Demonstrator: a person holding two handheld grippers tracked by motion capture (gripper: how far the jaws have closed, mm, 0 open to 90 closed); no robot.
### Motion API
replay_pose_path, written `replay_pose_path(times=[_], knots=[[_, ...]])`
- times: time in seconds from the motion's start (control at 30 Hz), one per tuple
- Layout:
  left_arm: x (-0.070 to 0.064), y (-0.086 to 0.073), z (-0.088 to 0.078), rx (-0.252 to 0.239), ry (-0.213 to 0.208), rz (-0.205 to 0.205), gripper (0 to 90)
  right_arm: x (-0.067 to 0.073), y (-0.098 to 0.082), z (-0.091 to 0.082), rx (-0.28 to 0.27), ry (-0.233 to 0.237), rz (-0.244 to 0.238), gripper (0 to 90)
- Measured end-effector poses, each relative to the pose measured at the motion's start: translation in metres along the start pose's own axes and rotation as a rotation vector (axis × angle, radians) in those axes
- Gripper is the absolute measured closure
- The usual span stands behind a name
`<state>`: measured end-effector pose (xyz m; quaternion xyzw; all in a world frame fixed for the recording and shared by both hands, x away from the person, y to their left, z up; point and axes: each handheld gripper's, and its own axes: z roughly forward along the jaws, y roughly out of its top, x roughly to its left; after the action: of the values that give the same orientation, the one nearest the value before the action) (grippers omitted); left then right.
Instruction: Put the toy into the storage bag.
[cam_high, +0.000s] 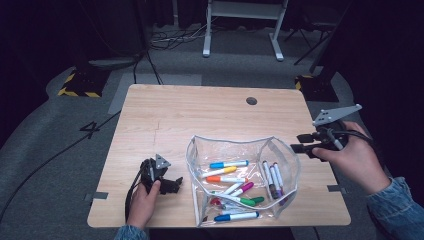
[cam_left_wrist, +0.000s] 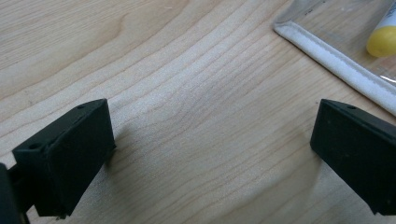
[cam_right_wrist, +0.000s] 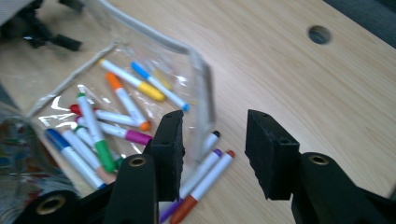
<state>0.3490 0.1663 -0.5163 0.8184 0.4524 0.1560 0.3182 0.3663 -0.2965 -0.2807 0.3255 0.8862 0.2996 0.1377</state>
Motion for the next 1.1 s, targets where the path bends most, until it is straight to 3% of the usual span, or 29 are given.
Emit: replay_pose_path(times=[0.07, 0.13, 0.23, 0.37, 0.8, 0.93, 1.1], knots=[[0.0, 0.0, 0.0, 0.0, -0.001, 0.0, 0.0, -0.011, -0.009, -0.001, 0.015, -0.033, 0.048, 57.9], [0.0, 0.0, 0.0, 0.0, -0.001, 0.0, 0.0, -0.021, -0.018, 0.001, 0.035, -0.065, 0.067, 57.8], [0.0, 0.0, 0.0, 0.0, -0.001, 0.0, 0.0, -0.034, -0.034, 0.013, 0.056, -0.056, 0.12, 56.0], [0.0, 0.0, 0.0, 0.0, 0.0, 0.0, 0.0, -0.041, -0.052, 0.035, 0.091, -0.03, 0.146, 54.3], [0.0, 0.0, 0.0, -0.001, -0.001, 0.0, 0.0, -0.032, -0.099, 0.121, 0.173, 0.092, 0.189, 52.3], [0.0, 0.0, 0.0, 0.0, -0.001, 0.0, 0.0, -0.028, -0.107, 0.138, 0.189, 0.123, 0.202, 51.9], [0.0, 0.0, 0.0, -0.001, -0.001, 0.0, 0.0, -0.028, -0.115, 0.152, 0.221, 0.127, 0.22, 51.5]])
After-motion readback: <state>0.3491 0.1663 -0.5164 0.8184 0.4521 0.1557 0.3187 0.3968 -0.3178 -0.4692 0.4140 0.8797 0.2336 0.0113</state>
